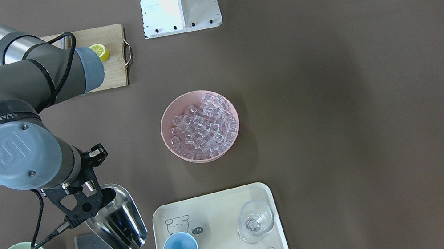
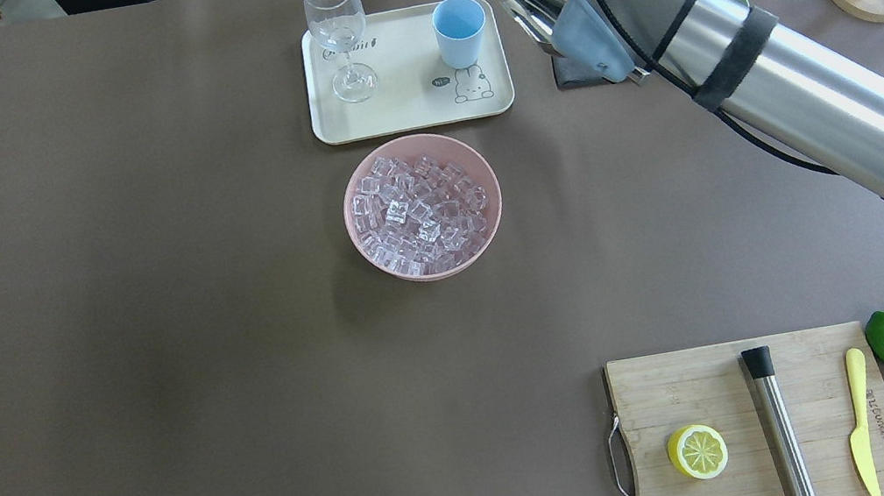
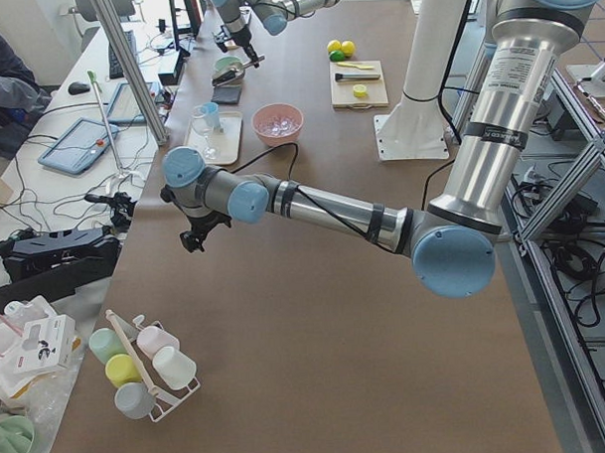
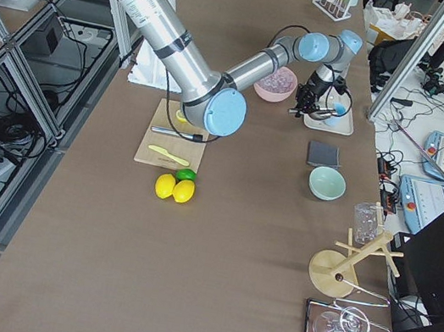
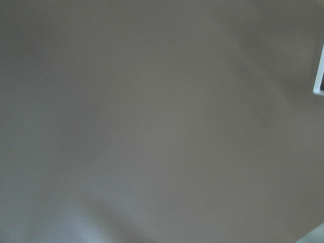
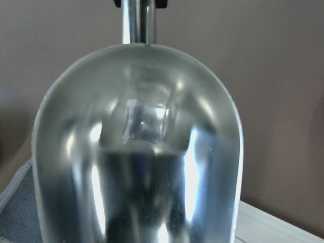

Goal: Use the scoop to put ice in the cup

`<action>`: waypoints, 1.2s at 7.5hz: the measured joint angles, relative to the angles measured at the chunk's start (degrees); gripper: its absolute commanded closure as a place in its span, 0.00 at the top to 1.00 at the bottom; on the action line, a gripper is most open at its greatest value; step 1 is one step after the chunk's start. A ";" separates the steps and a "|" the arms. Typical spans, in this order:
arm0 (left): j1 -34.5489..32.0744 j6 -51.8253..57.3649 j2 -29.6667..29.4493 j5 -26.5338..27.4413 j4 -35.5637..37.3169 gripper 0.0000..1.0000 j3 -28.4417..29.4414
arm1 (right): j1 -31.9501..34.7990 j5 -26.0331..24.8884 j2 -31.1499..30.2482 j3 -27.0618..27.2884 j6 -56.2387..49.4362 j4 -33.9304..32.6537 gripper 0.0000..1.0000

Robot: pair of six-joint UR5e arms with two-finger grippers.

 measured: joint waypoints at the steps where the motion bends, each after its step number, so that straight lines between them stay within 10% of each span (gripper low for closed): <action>1: -2.46 -0.03 0.71 -0.10 6.17 0.98 -0.03 | 0.03 -0.55 3.36 -3.30 -3.22 -4.05 0.00; 9: -8.55 -10.30 5.88 7.90 15.34 0.98 -0.10 | 0.22 -5.34 17.62 -18.72 -17.21 -18.13 0.00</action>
